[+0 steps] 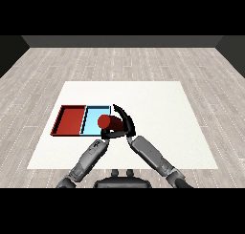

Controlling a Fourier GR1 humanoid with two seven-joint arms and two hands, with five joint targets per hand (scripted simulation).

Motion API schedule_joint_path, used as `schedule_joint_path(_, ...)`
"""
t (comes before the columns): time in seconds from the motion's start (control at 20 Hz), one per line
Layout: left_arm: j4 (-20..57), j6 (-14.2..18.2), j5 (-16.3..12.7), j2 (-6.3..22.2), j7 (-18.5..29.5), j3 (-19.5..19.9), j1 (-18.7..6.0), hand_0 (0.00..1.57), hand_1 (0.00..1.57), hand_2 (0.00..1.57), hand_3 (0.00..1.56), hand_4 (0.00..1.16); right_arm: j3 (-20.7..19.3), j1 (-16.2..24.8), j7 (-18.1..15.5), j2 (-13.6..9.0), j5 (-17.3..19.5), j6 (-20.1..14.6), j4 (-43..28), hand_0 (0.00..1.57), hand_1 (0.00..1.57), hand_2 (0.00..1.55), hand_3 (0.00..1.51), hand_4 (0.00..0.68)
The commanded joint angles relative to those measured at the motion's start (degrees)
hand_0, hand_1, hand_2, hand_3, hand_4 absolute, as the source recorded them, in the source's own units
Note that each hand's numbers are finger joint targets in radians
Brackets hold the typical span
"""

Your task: Pick the red can and put it in the red box

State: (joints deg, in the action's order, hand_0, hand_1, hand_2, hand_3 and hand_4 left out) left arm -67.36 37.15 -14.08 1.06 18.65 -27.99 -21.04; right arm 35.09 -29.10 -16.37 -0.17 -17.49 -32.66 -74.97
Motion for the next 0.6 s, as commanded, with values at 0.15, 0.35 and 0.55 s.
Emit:
schedule_joint_path(0.15,-3.37,0.61,1.01,-1.03,-3.35,0.75,0.98,1.57,1.57,1.57,1.51,1.15,-1.72,1.09,-1.11,0.17,0.66,-0.51,-1.38,0.00,0.00,0.00,0.00,0.000)
schedule_joint_path(0.35,-1.55,-1.05,1.99,-0.63,-0.62,2.00,4.35,1.57,1.57,1.57,1.50,1.14,-6.28,4.52,-0.47,-2.73,2.60,1.08,-6.98,0.00,0.00,0.00,0.00,0.000)
schedule_joint_path(0.55,0.21,-2.50,1.22,1.04,0.55,5.39,2.23,1.57,1.57,1.57,1.48,1.13,-10.30,9.70,-0.33,-8.03,-0.36,5.53,-16.19,0.00,0.00,0.00,0.00,0.000)
